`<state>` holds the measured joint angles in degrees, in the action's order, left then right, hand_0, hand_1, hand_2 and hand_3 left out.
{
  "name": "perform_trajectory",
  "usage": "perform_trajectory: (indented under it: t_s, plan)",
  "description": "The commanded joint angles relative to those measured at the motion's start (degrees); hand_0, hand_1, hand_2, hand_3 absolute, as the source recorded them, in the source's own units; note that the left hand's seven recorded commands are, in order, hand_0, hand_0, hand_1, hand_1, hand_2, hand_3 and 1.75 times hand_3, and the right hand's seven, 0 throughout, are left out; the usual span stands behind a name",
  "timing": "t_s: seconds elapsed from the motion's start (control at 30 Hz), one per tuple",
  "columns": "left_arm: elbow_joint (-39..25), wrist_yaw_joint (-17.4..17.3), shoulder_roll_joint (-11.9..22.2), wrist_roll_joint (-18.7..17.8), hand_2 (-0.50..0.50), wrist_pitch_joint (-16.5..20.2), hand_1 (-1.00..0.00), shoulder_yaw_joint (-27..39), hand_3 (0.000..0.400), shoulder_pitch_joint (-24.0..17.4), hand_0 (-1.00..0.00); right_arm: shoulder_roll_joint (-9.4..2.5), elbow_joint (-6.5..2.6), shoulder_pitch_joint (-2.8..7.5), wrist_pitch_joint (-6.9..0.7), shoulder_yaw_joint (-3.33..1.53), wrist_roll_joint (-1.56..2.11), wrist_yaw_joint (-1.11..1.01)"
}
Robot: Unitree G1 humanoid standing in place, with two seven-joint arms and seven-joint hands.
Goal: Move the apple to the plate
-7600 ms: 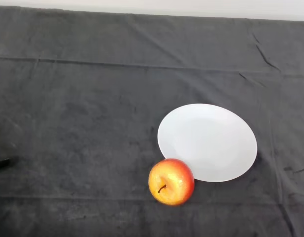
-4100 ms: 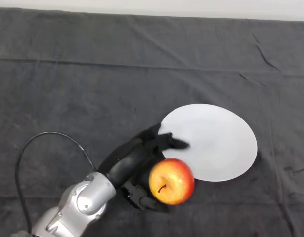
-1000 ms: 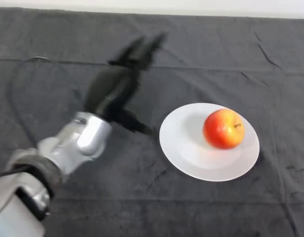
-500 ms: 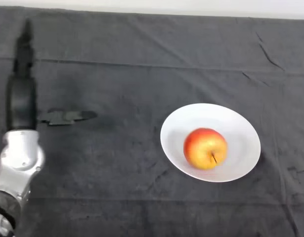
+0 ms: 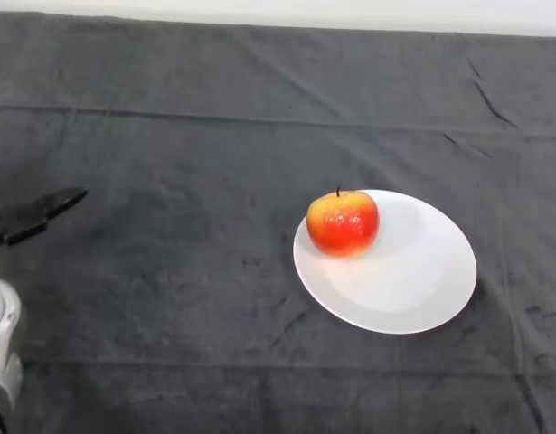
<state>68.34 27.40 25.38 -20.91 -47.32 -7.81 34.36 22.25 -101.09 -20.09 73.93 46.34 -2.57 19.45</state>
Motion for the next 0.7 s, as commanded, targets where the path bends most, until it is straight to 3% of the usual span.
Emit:
perform_trajectory:
  t_s: [0.03, 0.4, 0.7]
  plan:
    - [1.94, 0.80, 0.49, -0.37, 0.00, 0.36, 0.00, 1.74, 0.000, -1.92, 0.00, -7.78, -4.09, 5.17, -3.17, 0.50, -0.54, 0.49]
    - [4.40, 3.97, -2.34, 0.93, 0.00, 1.79, 0.00, 4.29, 0.000, -2.78, 0.00, -7.77, -4.09, 5.18, -3.16, 0.59, -0.67, 0.53]
    - [5.12, 3.76, -2.33, 2.55, 0.00, 3.98, 0.00, 5.29, 0.000, -2.65, 0.00, -7.76, -4.09, 5.19, -3.16, 0.65, -0.76, 0.56]
